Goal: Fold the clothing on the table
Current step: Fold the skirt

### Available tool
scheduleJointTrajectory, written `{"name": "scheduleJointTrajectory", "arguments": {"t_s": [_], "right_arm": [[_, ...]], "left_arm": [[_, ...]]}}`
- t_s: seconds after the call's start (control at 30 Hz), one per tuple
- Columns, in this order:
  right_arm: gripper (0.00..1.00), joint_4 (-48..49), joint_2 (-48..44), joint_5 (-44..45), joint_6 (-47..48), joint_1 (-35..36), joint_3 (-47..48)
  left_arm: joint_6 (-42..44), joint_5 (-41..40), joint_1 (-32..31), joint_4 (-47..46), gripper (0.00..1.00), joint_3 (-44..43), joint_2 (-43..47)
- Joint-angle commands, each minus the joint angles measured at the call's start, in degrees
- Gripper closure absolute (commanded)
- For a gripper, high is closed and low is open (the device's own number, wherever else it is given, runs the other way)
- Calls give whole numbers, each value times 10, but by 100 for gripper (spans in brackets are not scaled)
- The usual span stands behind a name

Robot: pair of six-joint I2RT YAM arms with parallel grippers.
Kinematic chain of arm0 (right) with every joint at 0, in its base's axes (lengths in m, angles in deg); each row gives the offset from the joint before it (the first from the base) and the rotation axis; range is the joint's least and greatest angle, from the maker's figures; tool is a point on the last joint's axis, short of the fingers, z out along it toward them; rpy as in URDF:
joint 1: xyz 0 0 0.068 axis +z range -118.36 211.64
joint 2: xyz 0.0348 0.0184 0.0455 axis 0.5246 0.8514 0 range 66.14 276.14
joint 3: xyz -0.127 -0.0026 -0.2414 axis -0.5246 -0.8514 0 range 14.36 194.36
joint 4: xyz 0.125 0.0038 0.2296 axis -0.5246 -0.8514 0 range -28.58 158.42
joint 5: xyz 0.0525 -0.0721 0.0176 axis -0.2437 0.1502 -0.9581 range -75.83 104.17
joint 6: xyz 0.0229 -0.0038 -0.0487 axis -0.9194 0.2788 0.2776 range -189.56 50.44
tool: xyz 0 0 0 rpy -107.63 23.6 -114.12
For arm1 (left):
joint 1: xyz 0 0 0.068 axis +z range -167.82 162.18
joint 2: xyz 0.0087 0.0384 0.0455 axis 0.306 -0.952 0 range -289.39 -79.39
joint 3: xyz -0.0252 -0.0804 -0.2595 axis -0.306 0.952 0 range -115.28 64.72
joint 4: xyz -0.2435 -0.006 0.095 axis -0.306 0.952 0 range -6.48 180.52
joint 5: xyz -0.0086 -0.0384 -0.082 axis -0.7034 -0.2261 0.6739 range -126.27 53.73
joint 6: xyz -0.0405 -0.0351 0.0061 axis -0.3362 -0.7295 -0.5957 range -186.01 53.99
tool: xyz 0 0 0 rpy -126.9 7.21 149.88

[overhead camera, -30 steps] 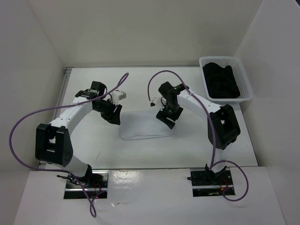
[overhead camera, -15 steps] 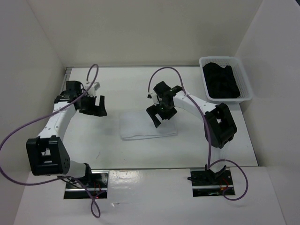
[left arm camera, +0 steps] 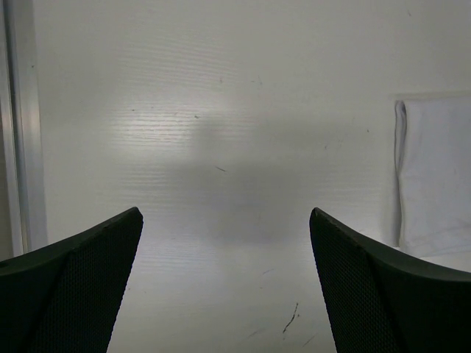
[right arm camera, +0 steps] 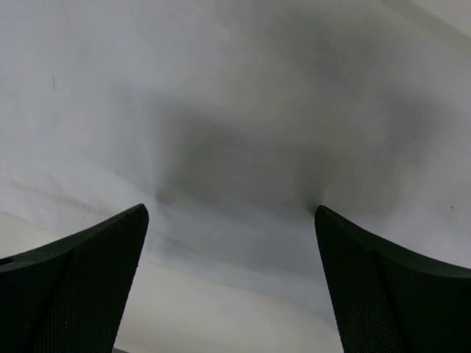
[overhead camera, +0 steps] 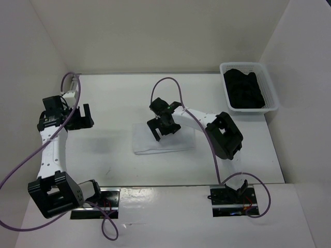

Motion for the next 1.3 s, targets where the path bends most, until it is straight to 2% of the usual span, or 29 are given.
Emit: {"name": "scheduleJointTrajectory", "arguments": {"t_s": [0.0, 0.37, 0.6, 1.27], "right_arm": [[2, 28, 15, 54, -44, -2, 25], [2, 40, 39, 91, -75, -2, 7], [2, 35, 91, 63, -70, -21, 63], [2, -28, 221, 54, 118, -62, 230]], "left_arm": [[-8, -6, 10, -3, 0, 12, 17], [-8, 5, 20, -14, 0, 17, 11], [-3, 5, 26, -14, 0, 17, 0], [2, 15, 26, -14, 0, 17, -11]]}}
